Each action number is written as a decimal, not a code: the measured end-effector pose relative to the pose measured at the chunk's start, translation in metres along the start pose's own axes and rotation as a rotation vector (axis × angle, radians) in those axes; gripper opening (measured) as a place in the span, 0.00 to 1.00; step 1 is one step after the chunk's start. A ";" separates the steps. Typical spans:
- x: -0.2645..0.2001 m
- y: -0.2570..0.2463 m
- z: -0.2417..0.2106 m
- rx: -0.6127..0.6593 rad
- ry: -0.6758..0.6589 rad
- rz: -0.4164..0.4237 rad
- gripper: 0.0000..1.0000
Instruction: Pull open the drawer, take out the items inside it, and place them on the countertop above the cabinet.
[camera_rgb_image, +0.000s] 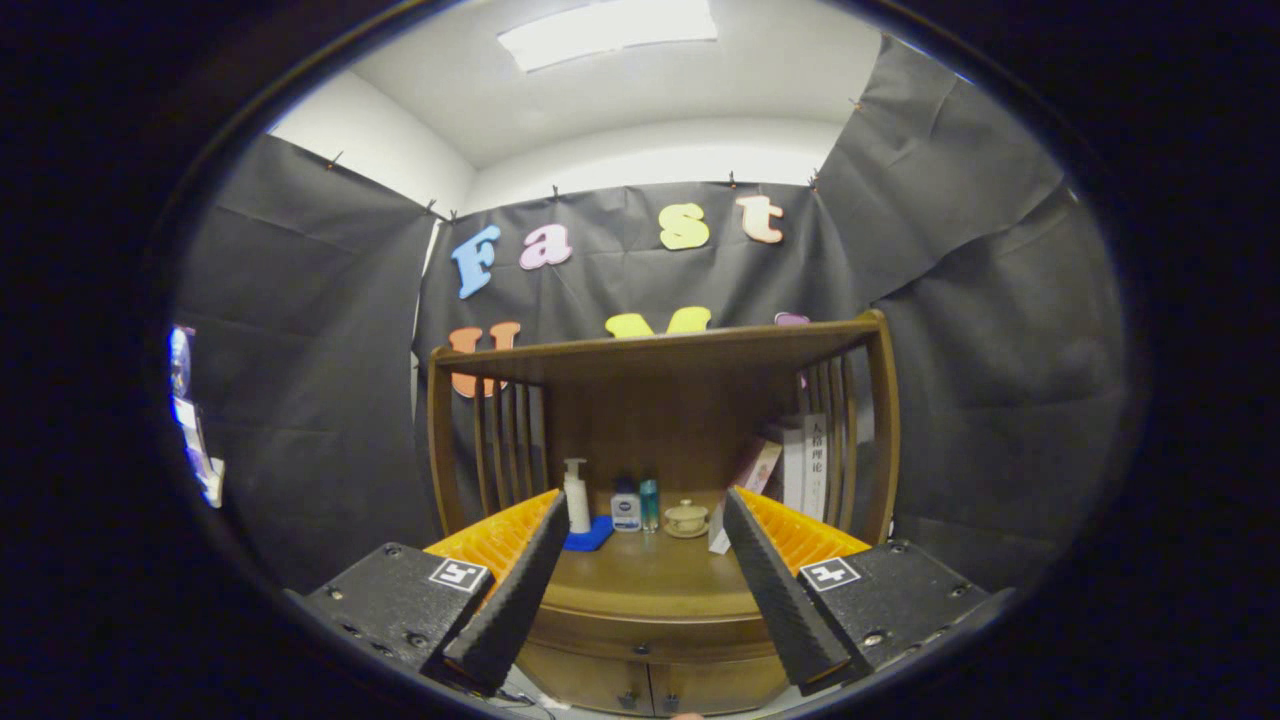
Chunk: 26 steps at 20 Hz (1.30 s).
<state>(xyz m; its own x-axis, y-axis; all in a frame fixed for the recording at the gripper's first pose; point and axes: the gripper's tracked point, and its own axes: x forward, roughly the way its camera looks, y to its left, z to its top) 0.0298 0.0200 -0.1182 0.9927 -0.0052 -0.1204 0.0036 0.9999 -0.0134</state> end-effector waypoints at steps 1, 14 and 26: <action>0.003 0.003 -0.011 0.000 0.010 0.008 0.98; 0.060 0.014 -0.167 -0.010 0.161 -0.002 0.96; 0.096 -0.001 -0.297 -0.064 0.366 -0.081 0.69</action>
<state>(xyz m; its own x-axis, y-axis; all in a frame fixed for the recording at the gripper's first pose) 0.0890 0.0146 -0.4249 0.8808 -0.1003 -0.4627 0.0617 0.9933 -0.0978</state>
